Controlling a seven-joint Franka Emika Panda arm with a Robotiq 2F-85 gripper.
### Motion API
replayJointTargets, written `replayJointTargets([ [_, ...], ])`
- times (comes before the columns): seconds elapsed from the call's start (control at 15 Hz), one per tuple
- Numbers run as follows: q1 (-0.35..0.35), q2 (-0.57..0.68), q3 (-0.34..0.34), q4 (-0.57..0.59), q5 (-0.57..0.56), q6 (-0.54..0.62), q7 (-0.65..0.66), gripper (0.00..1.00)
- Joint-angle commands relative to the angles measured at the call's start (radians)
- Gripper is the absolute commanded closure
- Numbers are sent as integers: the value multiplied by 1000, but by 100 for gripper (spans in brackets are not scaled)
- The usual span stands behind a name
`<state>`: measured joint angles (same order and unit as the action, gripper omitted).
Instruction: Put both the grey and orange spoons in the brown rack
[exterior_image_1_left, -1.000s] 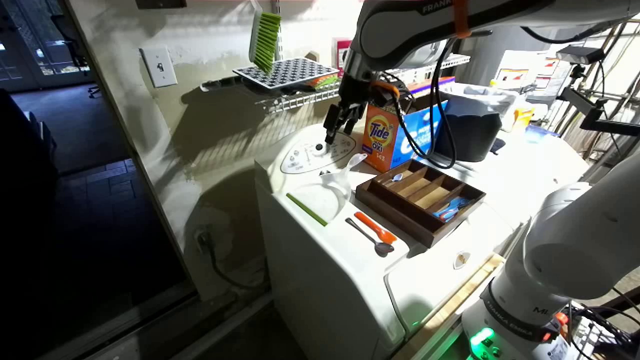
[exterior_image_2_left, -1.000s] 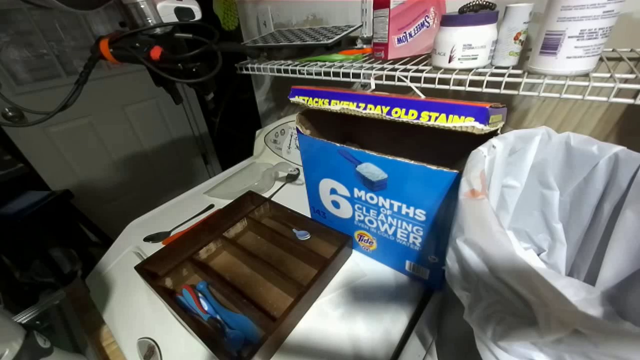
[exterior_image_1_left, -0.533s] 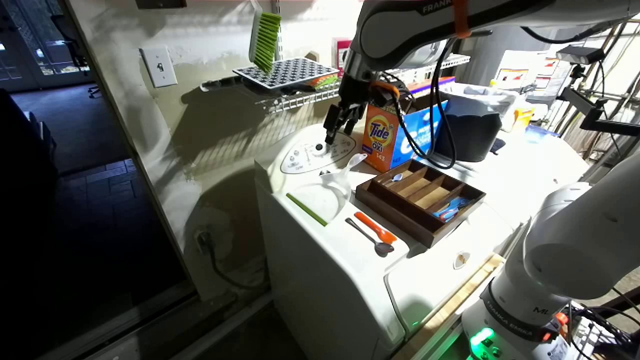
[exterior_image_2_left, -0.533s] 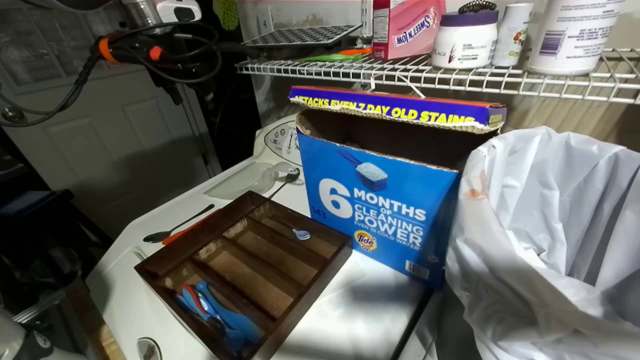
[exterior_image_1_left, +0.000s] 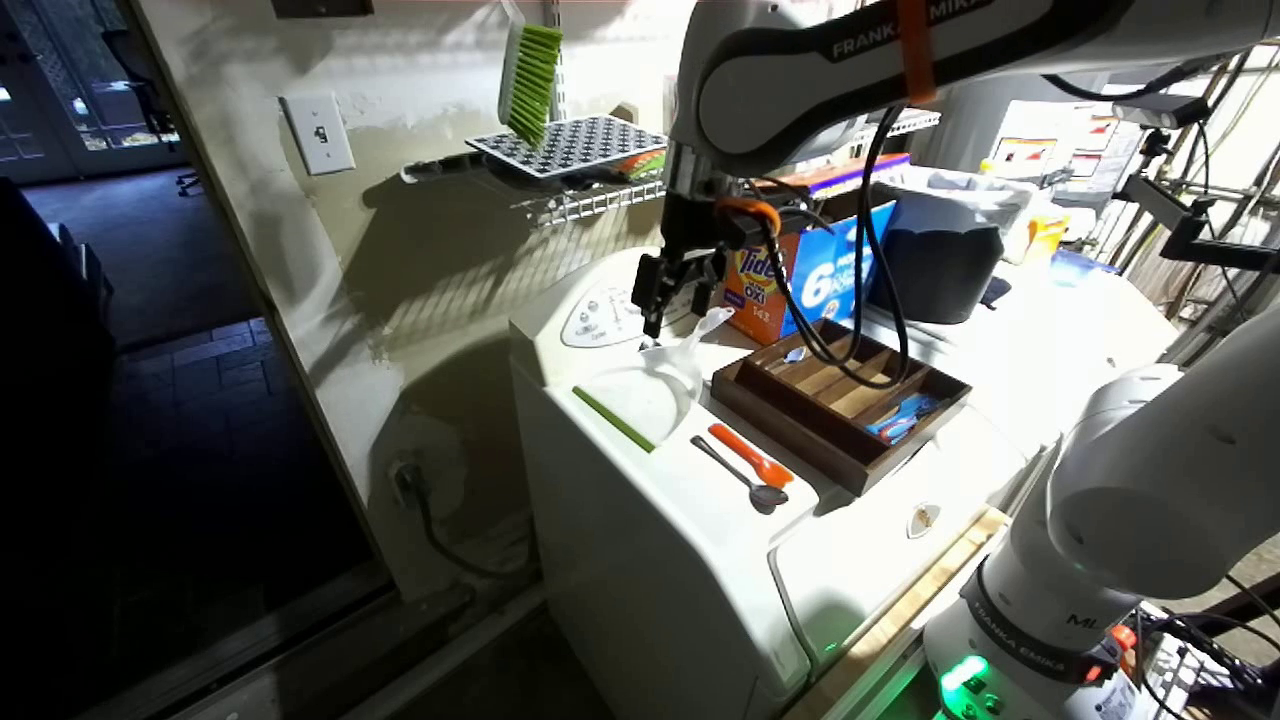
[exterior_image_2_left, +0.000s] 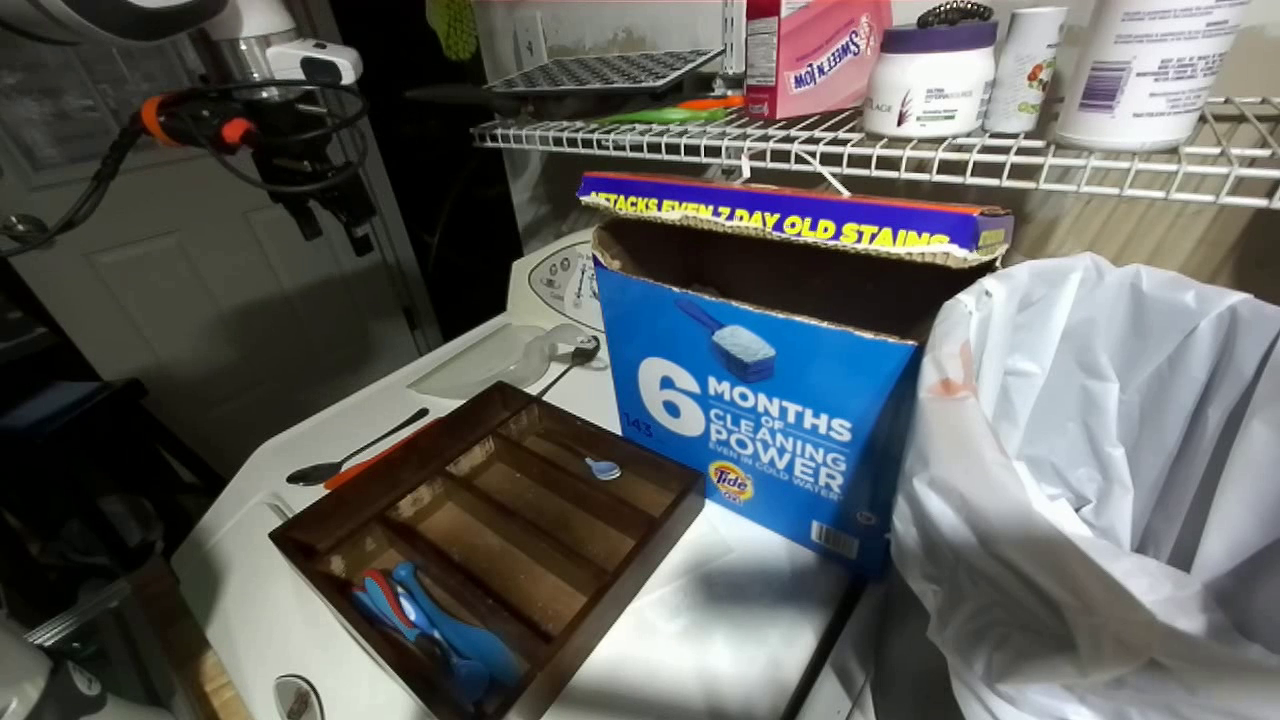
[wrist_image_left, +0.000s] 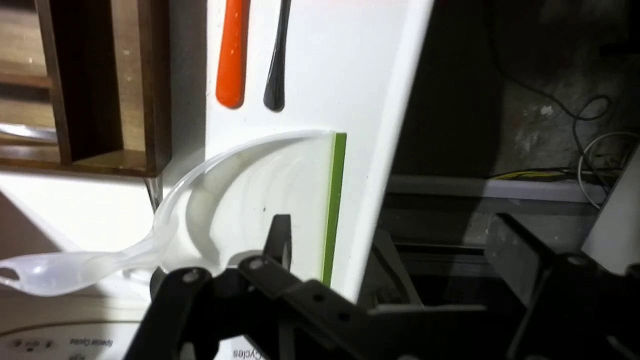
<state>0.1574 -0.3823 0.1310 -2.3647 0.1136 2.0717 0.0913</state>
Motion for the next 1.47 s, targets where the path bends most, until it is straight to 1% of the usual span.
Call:
replayJointTargets([
  [0.0, -13, -19, 66, -44, -19, -75, 174, 0],
  [0.2, -11, -22, 99, -91, -19, -120, 274, 0],
  [0.47, -4, -10, 120, -172, -33, -110, 285, 0],
  [0.53, 1, 9, 114, -185, -14, -111, 269, 0],
  [0.6, 0, 0, 106, -157, -9, -107, 257, 0],
  [0.73, 1, 6, 108, -185, -9, -107, 257, 0],
  [1.07, 1, 7, 108, -189, -9, -107, 257, 0],
  [1.2, -4, 34, 111, -206, -2, -72, 281, 0],
  [1.4, -8, 52, 122, -231, -23, -29, 310, 0],
])
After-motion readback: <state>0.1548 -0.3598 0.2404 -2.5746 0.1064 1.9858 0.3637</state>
